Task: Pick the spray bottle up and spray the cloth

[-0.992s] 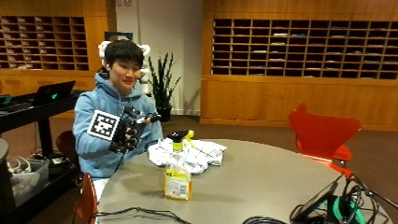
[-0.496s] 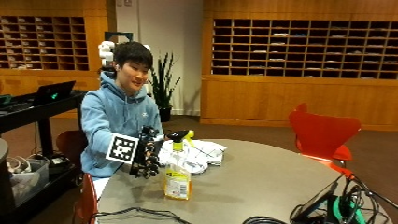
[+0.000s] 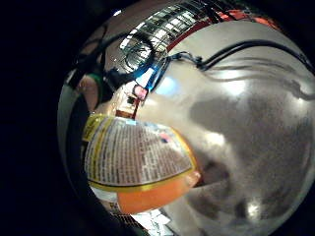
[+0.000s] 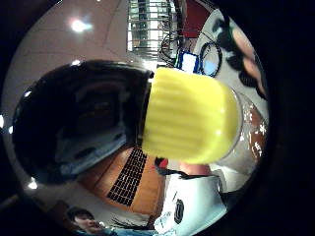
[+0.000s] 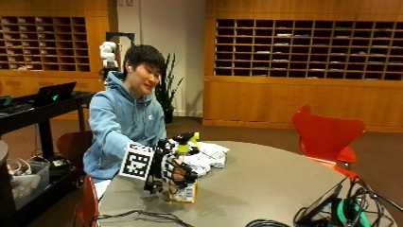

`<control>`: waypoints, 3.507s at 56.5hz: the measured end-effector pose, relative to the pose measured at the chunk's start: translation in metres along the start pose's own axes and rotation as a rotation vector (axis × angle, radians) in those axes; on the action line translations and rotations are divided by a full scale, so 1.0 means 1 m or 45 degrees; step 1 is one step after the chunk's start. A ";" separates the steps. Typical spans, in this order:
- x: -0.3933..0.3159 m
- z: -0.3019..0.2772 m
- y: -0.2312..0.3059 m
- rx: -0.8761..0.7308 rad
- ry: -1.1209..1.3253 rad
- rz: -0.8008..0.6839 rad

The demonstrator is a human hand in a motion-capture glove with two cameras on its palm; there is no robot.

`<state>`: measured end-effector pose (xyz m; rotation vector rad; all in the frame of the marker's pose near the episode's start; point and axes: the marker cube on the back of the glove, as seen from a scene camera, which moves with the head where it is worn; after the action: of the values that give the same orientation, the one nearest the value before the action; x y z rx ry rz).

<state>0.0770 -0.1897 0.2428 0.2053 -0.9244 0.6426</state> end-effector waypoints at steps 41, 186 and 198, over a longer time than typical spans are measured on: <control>-0.144 -0.021 0.030 -0.859 1.371 -0.350; -0.169 0.304 0.285 -0.973 0.030 -0.343; -0.197 0.247 0.280 -1.040 -0.062 -0.409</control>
<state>-0.3420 -0.1569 0.2057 -0.3585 -1.1020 -0.0652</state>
